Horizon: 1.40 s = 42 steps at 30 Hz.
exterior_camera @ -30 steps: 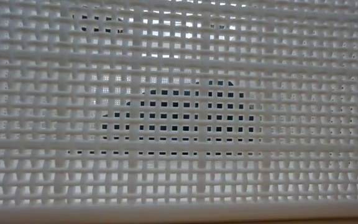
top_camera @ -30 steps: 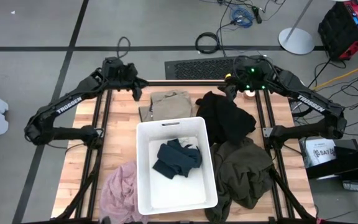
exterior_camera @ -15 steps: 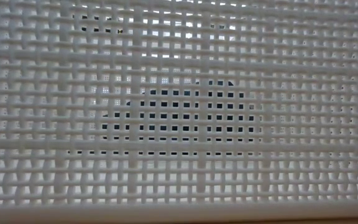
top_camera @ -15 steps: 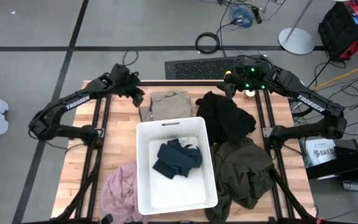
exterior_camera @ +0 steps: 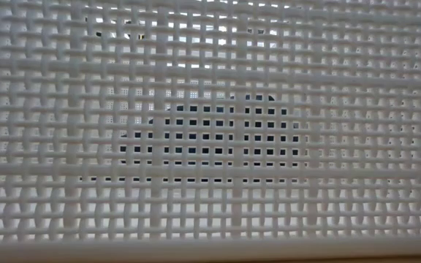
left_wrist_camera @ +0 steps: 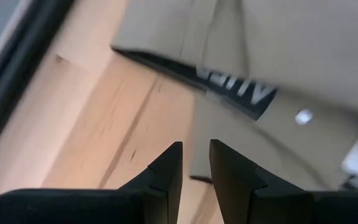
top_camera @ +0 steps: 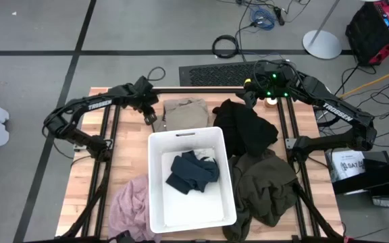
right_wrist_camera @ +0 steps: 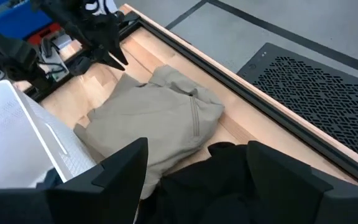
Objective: Sort clothes
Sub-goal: Put the brown shorts into the white laundry bin
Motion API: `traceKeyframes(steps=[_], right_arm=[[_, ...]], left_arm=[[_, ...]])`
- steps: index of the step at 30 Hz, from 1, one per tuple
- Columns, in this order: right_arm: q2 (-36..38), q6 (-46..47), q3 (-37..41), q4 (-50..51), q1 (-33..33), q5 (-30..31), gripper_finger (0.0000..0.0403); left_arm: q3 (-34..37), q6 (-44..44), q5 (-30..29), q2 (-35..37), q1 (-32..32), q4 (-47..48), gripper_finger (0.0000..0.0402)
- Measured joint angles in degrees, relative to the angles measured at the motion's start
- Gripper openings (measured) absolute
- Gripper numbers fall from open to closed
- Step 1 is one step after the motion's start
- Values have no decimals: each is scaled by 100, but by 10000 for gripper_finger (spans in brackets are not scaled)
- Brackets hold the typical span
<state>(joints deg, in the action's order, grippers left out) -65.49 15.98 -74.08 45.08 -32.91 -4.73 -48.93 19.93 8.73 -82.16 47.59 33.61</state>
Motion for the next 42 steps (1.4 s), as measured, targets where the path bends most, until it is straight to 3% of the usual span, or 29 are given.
traceKeyframes(steps=[12, 20, 29, 42], right_arm=[[0, -167, 0, 29, 0, 2, 263], [0, -167, 0, 22, 0, 2, 263], [0, -167, 0, 24, 0, 2, 263], [0, -170, 0, 63, 0, 2, 263]], left_arm=[[0, 762, -37, -418, -129, -17, 90], [-37, 920, -307, -412, -279, -110, 90], [-149, 459, -354, -410, -329, 173, 90], [-143, 917, -490, -407, -621, 253, 90]])
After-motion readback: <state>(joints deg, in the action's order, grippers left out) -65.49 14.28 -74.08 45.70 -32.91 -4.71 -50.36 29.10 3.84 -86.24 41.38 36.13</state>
